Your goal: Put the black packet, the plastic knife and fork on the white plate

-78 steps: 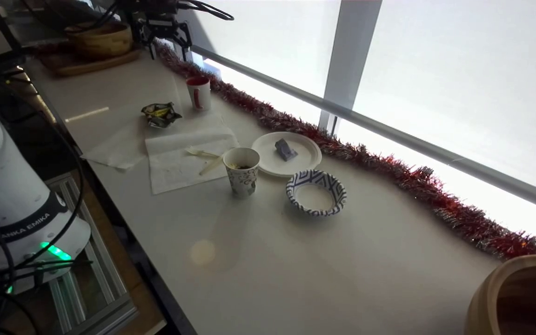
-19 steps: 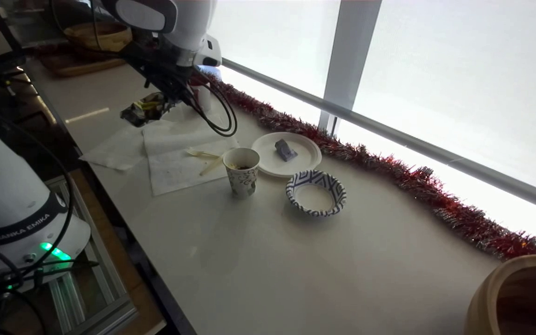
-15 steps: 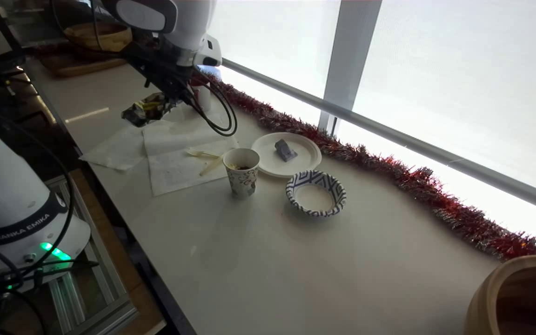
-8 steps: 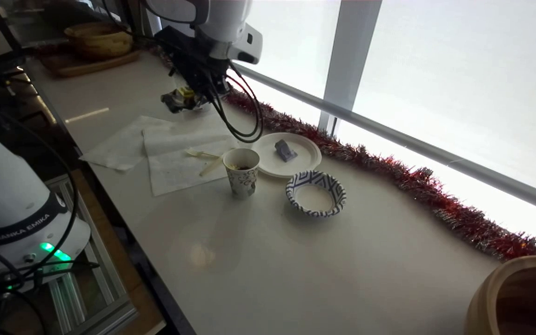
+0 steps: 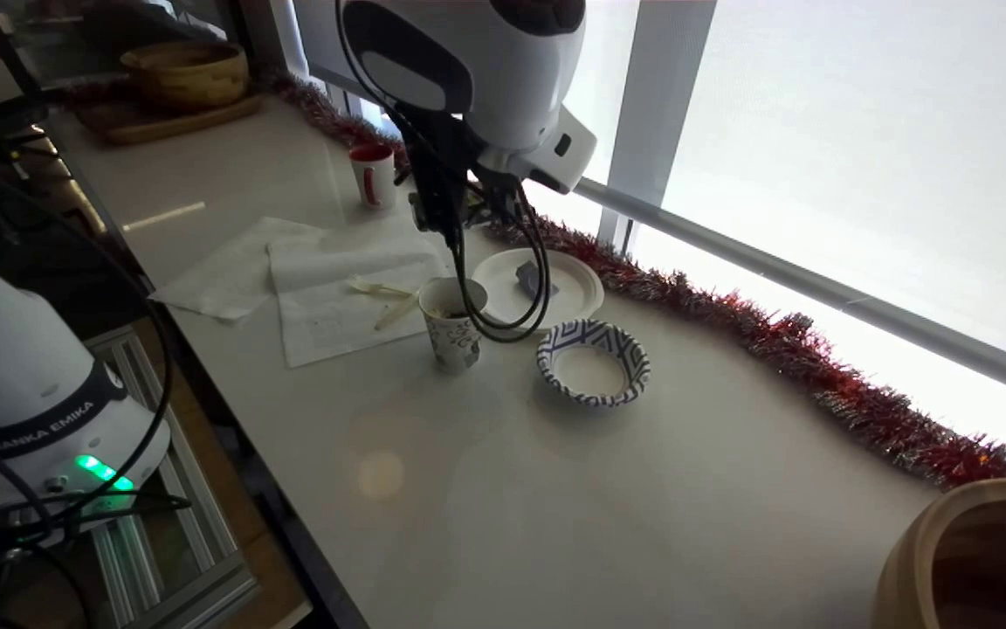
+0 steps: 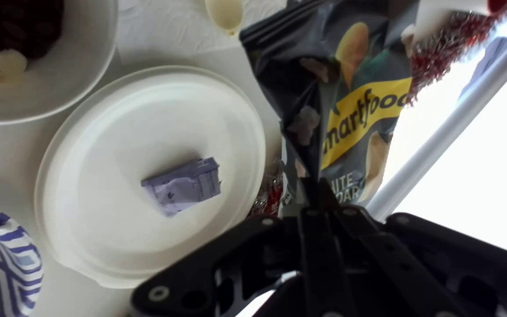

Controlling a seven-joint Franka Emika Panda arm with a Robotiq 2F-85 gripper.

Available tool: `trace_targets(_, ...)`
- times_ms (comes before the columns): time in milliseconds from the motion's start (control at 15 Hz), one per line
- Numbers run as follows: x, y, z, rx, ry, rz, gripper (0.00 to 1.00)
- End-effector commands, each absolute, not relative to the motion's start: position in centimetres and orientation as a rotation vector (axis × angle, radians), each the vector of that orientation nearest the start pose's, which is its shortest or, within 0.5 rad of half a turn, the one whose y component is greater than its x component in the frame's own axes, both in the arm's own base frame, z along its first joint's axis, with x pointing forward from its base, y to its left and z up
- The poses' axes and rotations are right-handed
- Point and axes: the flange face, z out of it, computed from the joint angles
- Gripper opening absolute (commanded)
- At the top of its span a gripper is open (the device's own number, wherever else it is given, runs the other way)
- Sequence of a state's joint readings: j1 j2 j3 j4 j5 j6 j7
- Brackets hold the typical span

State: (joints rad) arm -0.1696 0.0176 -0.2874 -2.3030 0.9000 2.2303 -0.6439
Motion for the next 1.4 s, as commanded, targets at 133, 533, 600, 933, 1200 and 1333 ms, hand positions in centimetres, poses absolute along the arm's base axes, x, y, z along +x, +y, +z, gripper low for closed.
trace_targets(133,50.2,-23.6,31.1,-2.351,0.908,-0.468,0.0)
trace_targets(533,52.2,-24.1,28.4,-2.293,1.188,-0.516,0.0)
trace_targets(600,52.3,-23.9,27.9,-2.293,1.207,-0.502,0.0)
trace_targets(933,52.4,-23.7,26.0,-2.295,1.285,-0.42,0.0)
trace_targets(1200,52.1,-23.7,24.7,-2.303,1.312,-0.339,0.0)
trace_targets(1333,51.9,-23.8,24.4,-2.319,1.322,-0.311,0.0)
